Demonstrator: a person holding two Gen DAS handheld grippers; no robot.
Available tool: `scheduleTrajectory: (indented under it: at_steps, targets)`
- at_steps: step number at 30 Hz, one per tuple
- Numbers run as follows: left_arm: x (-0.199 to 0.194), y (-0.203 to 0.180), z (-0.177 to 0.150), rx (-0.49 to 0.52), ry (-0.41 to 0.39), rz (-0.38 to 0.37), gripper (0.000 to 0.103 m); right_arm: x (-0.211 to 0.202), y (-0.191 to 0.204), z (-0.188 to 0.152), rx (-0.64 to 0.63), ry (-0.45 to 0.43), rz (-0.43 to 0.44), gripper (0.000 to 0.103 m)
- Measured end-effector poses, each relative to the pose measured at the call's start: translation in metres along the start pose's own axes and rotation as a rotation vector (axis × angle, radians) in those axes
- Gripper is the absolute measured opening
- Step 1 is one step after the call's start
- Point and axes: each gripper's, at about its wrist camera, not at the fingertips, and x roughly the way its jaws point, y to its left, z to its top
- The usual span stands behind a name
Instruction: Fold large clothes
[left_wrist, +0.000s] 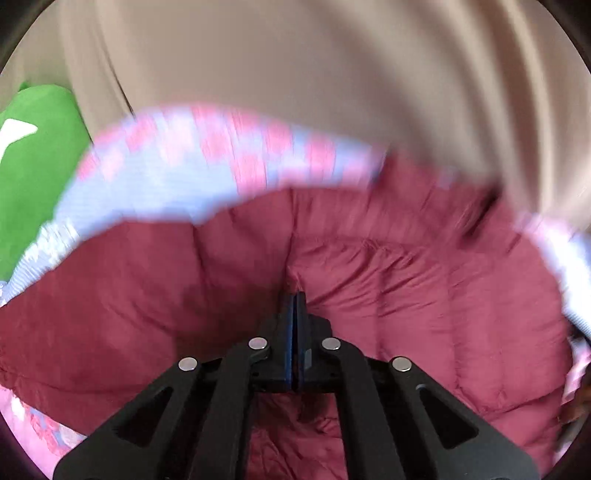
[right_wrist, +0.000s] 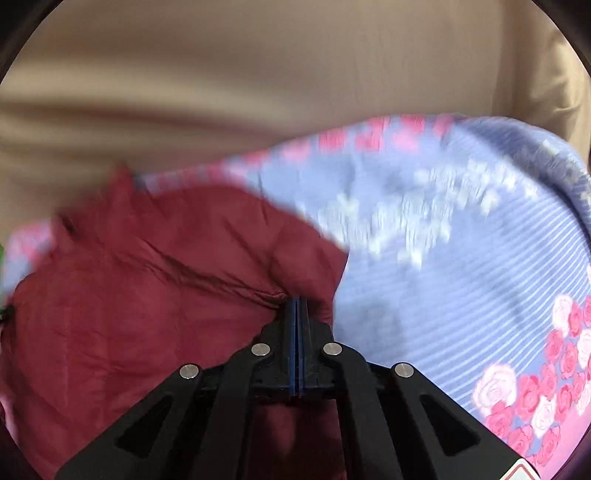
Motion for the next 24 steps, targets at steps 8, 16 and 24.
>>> scheduleTrajectory:
  at_steps: [8, 16, 24]
  targets:
    - [0.006, -0.027, -0.026, 0.105, -0.057, 0.126, 0.000, -0.055, -0.015, -0.015, 0.055, -0.061, 0.067, 0.019]
    - [0.000, -0.030, -0.028, 0.103, -0.064, 0.126, 0.000, -0.048, -0.012, -0.047, 0.038, 0.020, 0.120, 0.041]
    - [0.005, -0.016, -0.031, 0.077, -0.072, 0.082, 0.000, -0.066, -0.025, -0.059, 0.041, -0.025, 0.175, 0.001]
